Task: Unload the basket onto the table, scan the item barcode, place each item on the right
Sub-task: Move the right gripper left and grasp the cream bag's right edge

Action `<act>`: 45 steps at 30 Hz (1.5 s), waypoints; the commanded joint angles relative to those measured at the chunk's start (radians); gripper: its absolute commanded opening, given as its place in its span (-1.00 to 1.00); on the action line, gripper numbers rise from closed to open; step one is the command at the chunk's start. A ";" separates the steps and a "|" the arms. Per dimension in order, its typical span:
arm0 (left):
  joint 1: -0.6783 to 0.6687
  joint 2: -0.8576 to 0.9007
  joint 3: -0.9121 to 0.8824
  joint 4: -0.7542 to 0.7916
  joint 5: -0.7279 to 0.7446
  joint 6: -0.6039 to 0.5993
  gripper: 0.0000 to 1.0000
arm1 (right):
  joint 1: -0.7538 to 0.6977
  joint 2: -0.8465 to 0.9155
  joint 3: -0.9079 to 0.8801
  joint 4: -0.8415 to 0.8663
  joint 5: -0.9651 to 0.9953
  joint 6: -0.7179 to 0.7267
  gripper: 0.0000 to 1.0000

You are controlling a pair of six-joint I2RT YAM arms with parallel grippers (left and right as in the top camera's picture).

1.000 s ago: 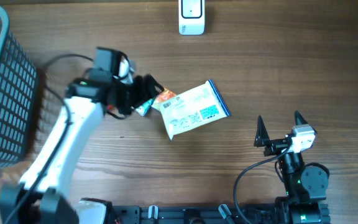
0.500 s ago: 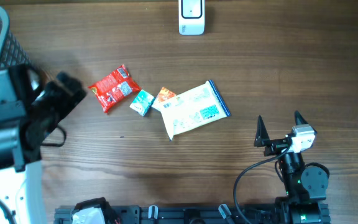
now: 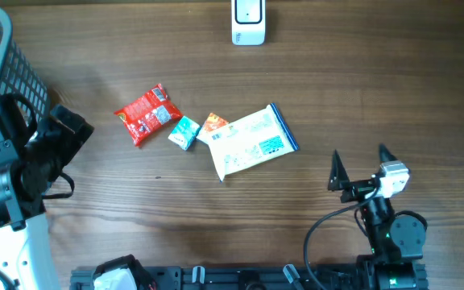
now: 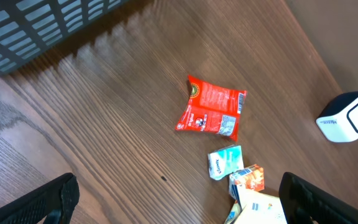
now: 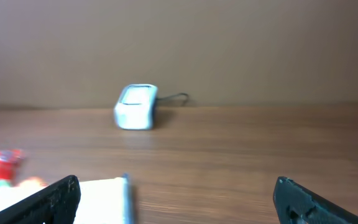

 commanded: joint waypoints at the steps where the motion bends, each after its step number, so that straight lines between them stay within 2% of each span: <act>1: 0.006 -0.003 0.006 0.002 -0.016 0.005 1.00 | -0.001 -0.008 -0.002 0.028 -0.271 0.607 0.99; 2: 0.006 -0.003 0.006 0.002 -0.016 0.005 1.00 | -0.001 -0.008 -0.002 0.022 -0.294 0.744 1.00; 3: 0.006 -0.003 0.006 0.002 -0.016 0.005 1.00 | -0.001 -0.008 -0.002 0.018 -0.333 0.971 0.99; 5: 0.006 -0.003 0.006 0.002 -0.016 0.005 1.00 | -0.001 -0.004 -0.002 0.023 -0.399 1.211 0.99; 6: 0.006 -0.003 0.006 0.002 -0.016 0.005 1.00 | -0.001 -0.003 -0.002 0.029 -0.412 1.285 0.99; 7: 0.006 -0.003 0.006 0.002 -0.016 0.005 1.00 | -0.001 -0.003 -0.002 0.056 -0.449 1.287 0.99; 10: 0.006 -0.003 0.006 0.002 -0.016 0.005 1.00 | -0.001 -0.003 -0.002 0.224 -0.554 1.210 0.98; 12: 0.006 -0.003 0.006 0.002 -0.016 0.005 1.00 | -0.001 -0.003 -0.001 0.327 -0.586 1.219 1.00; 16: 0.006 -0.003 0.006 0.002 -0.016 0.005 1.00 | -0.001 -0.002 0.032 0.345 -0.603 1.209 0.99; 21: 0.006 -0.003 0.006 0.002 -0.017 0.005 1.00 | -0.001 0.031 0.150 0.045 -0.575 0.974 0.99; 23: 0.006 -0.003 0.006 0.002 -0.016 0.005 1.00 | -0.001 0.082 0.229 -0.164 -0.491 0.835 0.99; 24: 0.006 -0.003 0.006 0.002 -0.016 0.005 1.00 | -0.001 0.122 0.273 -0.250 -0.456 0.778 0.99; 27: 0.006 -0.003 0.006 0.002 -0.016 0.005 1.00 | -0.001 0.242 0.373 -0.331 -0.458 0.684 0.98; 35: 0.006 -0.003 0.006 0.002 -0.016 0.005 1.00 | 0.000 0.751 0.711 -0.658 -0.418 0.420 0.99; 38: 0.006 -0.003 0.006 0.002 -0.016 0.005 1.00 | 0.000 0.936 0.811 -0.763 -0.419 0.368 0.99; 41: 0.006 -0.003 0.006 0.002 -0.017 0.005 1.00 | 0.021 1.069 0.866 -0.789 -0.419 0.348 0.99; 45: 0.006 -0.003 0.006 0.002 -0.016 0.005 1.00 | 0.050 1.188 0.870 -0.737 -0.418 0.441 0.99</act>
